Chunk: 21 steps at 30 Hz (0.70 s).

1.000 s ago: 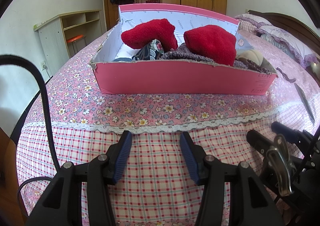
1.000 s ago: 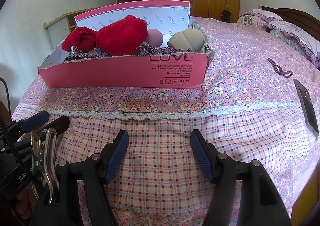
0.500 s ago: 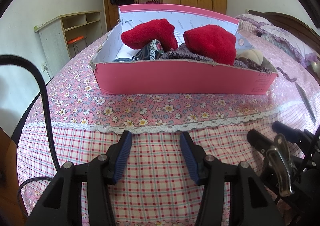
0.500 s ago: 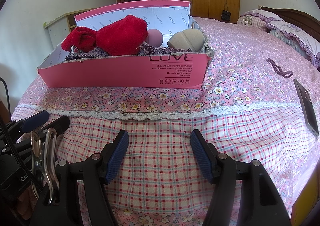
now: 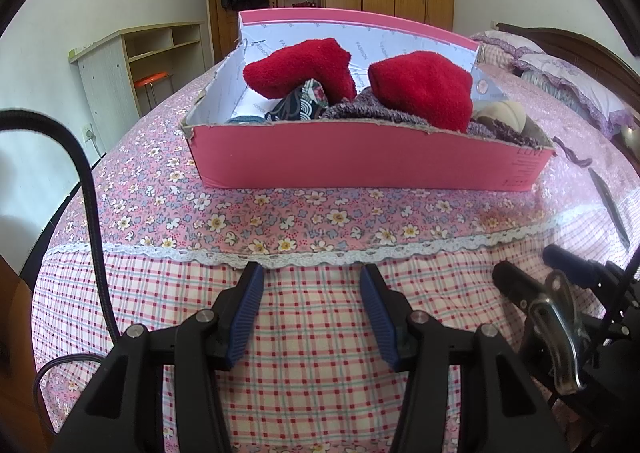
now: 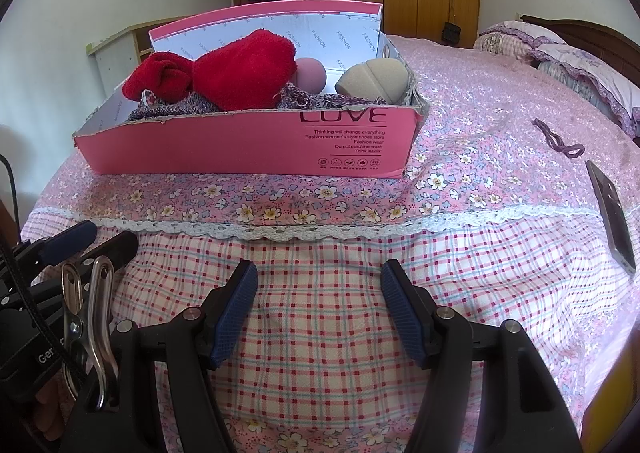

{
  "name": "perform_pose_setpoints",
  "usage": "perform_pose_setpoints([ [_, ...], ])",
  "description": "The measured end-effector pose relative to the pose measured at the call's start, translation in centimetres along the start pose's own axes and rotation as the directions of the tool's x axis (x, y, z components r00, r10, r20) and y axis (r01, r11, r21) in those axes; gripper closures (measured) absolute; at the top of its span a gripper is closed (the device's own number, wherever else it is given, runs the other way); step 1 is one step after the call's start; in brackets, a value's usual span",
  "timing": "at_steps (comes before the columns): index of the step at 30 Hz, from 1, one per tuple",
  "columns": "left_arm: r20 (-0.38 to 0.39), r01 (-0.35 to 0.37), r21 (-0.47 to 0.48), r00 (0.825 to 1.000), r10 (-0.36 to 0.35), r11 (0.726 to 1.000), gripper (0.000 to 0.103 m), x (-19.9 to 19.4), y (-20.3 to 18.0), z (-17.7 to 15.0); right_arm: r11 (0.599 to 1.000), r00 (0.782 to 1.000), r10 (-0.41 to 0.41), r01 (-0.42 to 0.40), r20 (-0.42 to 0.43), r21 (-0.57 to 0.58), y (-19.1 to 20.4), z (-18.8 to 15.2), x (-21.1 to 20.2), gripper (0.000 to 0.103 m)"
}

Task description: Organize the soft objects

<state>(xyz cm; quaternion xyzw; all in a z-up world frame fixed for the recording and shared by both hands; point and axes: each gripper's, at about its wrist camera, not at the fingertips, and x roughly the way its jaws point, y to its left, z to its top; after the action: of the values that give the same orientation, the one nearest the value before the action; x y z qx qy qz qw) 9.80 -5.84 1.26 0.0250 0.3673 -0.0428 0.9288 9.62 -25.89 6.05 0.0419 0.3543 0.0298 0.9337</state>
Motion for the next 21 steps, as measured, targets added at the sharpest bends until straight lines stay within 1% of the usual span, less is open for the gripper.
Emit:
perform_pose_setpoints([
  [11,0.012,0.005,-0.005,1.000,-0.005,1.000,0.049,-0.07,0.39,-0.38,1.000,1.000,0.002,-0.002,0.006,0.002,0.00,-0.01,0.07,0.037],
  [21,0.024,0.006,-0.009,1.000,-0.006,1.000,0.049,-0.15,0.34,-0.80,1.000,1.000,-0.016,0.016,0.017,-0.010,0.26,-0.33,0.29,0.037],
])
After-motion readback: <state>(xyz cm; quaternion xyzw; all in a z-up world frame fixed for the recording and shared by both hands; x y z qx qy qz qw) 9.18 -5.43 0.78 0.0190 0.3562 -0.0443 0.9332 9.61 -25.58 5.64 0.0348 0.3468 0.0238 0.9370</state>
